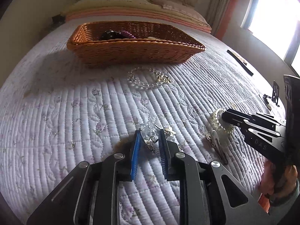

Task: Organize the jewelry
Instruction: 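Grasp the crystal pendant with the left gripper while the right grasps the clear bead bracelet, then lower both held items into the basket and open both grippers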

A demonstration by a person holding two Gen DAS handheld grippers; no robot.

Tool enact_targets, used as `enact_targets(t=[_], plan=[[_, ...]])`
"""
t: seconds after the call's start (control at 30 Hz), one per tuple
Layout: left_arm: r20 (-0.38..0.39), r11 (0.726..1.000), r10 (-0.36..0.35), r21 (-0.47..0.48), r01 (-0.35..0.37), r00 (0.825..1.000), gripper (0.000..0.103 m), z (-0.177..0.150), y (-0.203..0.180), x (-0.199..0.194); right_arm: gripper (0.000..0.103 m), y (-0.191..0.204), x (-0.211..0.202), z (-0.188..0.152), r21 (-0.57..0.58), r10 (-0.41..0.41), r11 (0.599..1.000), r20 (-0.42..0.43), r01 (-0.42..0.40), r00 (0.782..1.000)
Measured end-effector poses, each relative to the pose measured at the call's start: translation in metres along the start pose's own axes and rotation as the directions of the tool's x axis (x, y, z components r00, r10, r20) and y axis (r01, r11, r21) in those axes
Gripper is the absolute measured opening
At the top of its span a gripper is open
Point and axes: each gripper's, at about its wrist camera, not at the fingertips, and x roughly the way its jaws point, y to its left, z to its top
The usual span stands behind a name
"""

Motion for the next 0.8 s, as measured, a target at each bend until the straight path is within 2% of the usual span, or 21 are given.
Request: enact_targets(t=[0.1,0.23,0.47,0.63,0.8], plan=[[0.010,1.000,0.016,0.017,-0.016,1.000,0.008,-0.001,-0.003,0.000,0.009,0.004,-0.001,0.000,-0.021,-0.013,1.000,0.010,0.013,1.000],[0.038,1.000,-0.006,0.011,0.005,0.999,0.007,-0.002,-0.001,-0.007,0.008,0.002,-0.005,-0.001,-0.001,0.012,1.000,0.032,-0.012,0.999],[0.141,0.998,-0.058,0.015,0.057,0.988,0.007,0.007,-0.002,-0.037,0.008,-0.004,-0.023,0.013,0.048,0.051,0.997,0.095,-0.056,0.994],[0.222,0.996,-0.073,0.061,0.061,0.972,0.007,0.029,-0.010,-0.062,0.008,-0.001,-0.042,0.037,0.042,0.065,0.996,0.167,-0.073,0.984],[0.284,0.993,-0.090,0.095,0.065,0.955,0.007,0.072,-0.011,-0.072,0.008,0.005,-0.051,0.081,0.019,0.077,0.996,0.233,-0.084,0.969]])
